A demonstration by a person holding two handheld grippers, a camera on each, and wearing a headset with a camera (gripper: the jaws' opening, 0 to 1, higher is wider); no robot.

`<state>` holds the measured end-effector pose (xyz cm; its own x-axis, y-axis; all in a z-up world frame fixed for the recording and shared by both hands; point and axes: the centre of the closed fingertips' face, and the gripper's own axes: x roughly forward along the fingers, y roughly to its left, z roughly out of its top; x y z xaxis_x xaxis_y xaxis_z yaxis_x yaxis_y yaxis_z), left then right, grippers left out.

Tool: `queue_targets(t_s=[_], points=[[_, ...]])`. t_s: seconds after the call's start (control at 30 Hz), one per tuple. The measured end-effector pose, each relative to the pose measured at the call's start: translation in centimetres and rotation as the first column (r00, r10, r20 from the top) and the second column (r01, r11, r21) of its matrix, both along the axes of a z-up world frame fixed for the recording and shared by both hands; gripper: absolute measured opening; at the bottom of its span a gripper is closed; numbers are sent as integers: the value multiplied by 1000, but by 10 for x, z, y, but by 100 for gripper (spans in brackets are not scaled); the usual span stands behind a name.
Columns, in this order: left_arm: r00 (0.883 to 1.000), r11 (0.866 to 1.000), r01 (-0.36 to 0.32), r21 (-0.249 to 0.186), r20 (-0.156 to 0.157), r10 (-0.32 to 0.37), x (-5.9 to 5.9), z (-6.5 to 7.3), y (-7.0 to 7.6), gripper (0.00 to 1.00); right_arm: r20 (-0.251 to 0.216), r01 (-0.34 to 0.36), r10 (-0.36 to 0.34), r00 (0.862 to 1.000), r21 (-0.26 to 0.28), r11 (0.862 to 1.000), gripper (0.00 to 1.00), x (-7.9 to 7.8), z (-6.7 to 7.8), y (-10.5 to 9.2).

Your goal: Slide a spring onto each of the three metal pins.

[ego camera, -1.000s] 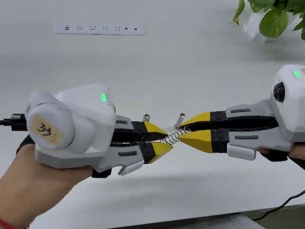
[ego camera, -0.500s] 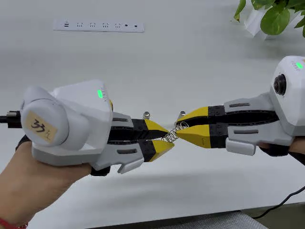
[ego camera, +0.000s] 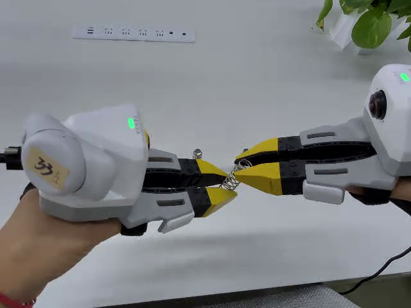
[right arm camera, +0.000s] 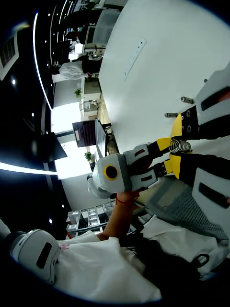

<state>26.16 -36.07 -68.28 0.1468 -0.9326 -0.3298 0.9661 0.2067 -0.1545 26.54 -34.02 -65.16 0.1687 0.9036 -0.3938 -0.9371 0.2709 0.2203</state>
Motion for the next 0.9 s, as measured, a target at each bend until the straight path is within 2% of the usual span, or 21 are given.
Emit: queue_targets(t_s=[0.4,0.9], points=[[1000,1000,-1,-11,-4,1,-1,1,1,7,32,-44,46,998,-60,997,5,-2,1,3],[1000,1000,0,-21,-7,0,-2,2,1,6,77,-98,109,991,-136,986,6,-6,1,7]])
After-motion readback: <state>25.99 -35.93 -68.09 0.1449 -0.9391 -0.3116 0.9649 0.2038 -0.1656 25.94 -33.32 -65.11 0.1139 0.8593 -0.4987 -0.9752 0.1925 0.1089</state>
